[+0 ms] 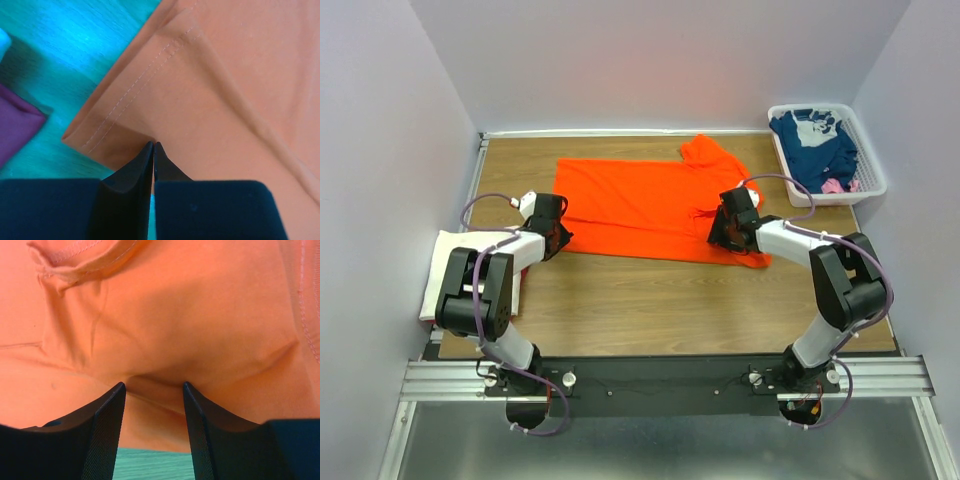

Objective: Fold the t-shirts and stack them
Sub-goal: Fold the tshirt

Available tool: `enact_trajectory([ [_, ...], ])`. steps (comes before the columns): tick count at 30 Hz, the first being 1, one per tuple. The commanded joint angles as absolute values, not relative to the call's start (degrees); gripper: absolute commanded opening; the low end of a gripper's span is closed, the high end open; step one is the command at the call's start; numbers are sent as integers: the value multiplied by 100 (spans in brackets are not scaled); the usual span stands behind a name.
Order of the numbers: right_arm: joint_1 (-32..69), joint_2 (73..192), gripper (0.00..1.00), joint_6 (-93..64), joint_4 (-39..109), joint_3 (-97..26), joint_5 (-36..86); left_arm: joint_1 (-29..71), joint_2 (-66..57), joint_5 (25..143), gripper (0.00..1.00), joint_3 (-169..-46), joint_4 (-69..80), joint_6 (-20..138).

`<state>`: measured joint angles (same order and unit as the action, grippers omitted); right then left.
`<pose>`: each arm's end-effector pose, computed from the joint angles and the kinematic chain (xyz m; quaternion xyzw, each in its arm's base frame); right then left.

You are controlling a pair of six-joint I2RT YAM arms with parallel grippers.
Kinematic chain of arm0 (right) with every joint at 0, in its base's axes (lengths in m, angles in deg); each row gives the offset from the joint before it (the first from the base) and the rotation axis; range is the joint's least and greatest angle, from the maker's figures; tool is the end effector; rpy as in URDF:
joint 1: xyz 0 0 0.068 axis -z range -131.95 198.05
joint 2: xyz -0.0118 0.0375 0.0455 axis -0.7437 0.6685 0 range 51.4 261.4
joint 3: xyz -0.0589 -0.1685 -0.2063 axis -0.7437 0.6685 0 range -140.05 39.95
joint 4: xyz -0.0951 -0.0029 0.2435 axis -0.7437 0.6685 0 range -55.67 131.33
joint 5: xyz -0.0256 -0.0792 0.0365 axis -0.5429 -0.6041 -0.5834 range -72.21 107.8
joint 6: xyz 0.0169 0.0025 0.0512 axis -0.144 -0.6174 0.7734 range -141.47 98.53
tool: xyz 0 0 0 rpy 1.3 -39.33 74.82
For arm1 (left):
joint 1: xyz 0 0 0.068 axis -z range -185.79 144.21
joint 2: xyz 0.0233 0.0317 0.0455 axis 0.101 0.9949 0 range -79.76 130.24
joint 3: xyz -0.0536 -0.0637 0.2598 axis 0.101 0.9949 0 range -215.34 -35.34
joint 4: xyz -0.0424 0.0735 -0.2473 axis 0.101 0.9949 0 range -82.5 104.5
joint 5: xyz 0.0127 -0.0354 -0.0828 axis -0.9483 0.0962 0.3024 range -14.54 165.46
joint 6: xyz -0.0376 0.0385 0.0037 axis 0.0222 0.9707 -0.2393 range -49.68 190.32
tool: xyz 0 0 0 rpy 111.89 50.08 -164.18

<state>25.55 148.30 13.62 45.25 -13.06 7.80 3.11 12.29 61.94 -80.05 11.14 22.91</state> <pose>0.3097 0.1215 0.1598 0.1303 0.9410 0.0723 0.3040 0.3056 -0.0395 0.1534 -0.3458 0.8707 -0.0587 0.3447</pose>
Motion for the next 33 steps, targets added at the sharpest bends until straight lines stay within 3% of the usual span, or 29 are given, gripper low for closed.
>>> enact_trajectory([
  [1,2783,14782,59,1369,4585,-936,540,414,1130,5745,10,-7719,1321,2067],
  [6,3003,14519,60,1316,4567,-699,549,440,699,5727,0,-7411,1427,2023],
  [24,3214,12718,64,1404,4953,531,882,633,-1146,6526,0,-6277,2051,1899],
  [33,3214,12505,64,1369,5112,51,1006,633,-1605,6466,0,-6942,2359,2224],
])
